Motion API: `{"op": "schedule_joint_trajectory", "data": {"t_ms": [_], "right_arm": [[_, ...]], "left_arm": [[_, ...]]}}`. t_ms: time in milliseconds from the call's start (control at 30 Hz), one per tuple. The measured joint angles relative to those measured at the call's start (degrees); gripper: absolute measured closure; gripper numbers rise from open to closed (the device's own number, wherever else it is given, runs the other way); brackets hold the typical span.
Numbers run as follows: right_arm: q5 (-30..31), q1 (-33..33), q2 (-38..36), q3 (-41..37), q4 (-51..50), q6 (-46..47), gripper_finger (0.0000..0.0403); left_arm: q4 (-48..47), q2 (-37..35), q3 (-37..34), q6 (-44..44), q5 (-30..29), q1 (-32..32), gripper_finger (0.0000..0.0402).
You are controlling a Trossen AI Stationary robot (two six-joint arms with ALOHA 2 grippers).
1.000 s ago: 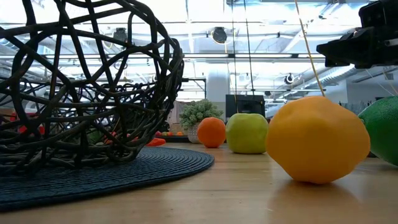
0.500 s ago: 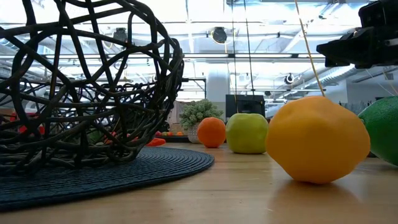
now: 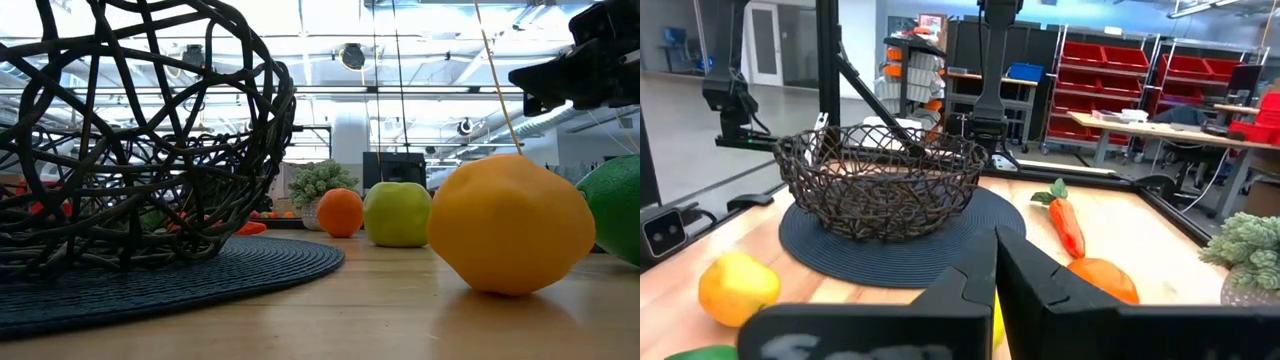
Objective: Build produce basket
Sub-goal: Put the green celery into the black wire basket
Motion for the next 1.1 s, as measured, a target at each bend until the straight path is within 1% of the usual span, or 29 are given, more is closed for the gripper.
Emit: {"op": "schedule_joint_trajectory", "data": {"t_ms": [133, 233, 333, 367, 433, 467, 633, 700, 867, 967, 1100], "right_arm": [[-0.02, 0.01, -0.01, -0.01, 0.01, 0.41, 0.0403], [0.04, 0.02, -0.01, -0.01, 0.04, 4.82, 0.0403], [3.15, -0.37, 0.11, 0.03, 3.08, 9.12, 0.0403], [3.37, -0.45, 0.1, 0.54, 4.37, 10.39, 0.0403], [3.01, -0.37, 0.58, 2.48, 3.29, 10.67, 0.0403], [2.94, -0.24, 1.31, 3.61, 0.8, 10.56, 0.0403], [3.26, -0.24, 7.72, 16.98, -6.74, 10.81, 0.0403], [4.72, -0.24, 11.9, 22.39, -12.72, 11.63, 0.0403], [8.91, -0.24, 22.78, 38.5, -22.33, 15.68, 0.0403], [9.03, -0.24, 29.82, 46.94, -28.31, 17.53, 0.0403], [9.05, -0.24, 38.64, 58.21, -35.29, 19.61, 0.0403]], "left_arm": [[0.0, -0.04, 0.0, 0.0, 0.04, -0.04, 0.0382], [-0.02, -0.02, 0.0, 0.0, 0.05, -0.04, 0.0383], [0.0, -0.02, 0.0, -0.03, 0.07, -0.04, 0.0391], [0.02, -0.02, 0.0, -0.14, 0.23, -0.04, 0.0395], [0.01, -0.02, 0.0, -0.27, 0.63, -0.2, 0.0398], [0.02, -0.02, 0.0, -0.32, 0.64, -0.23, 0.0398], [-0.02, -0.02, 0.0, -0.48, 0.71, -0.42, 0.0383], [-0.07, -0.02, 0.0, -0.49, 0.71, -0.42, 0.0382], [-0.97, -0.02, 0.0, -0.49, 0.73, -0.42, 0.0397], [-2.69, -0.02, 0.0, -1.34, 0.77, -0.42, 0.0397], [-5.68, -0.04, 0.0, -3.95, 0.8, -0.42, 0.0379]]}}
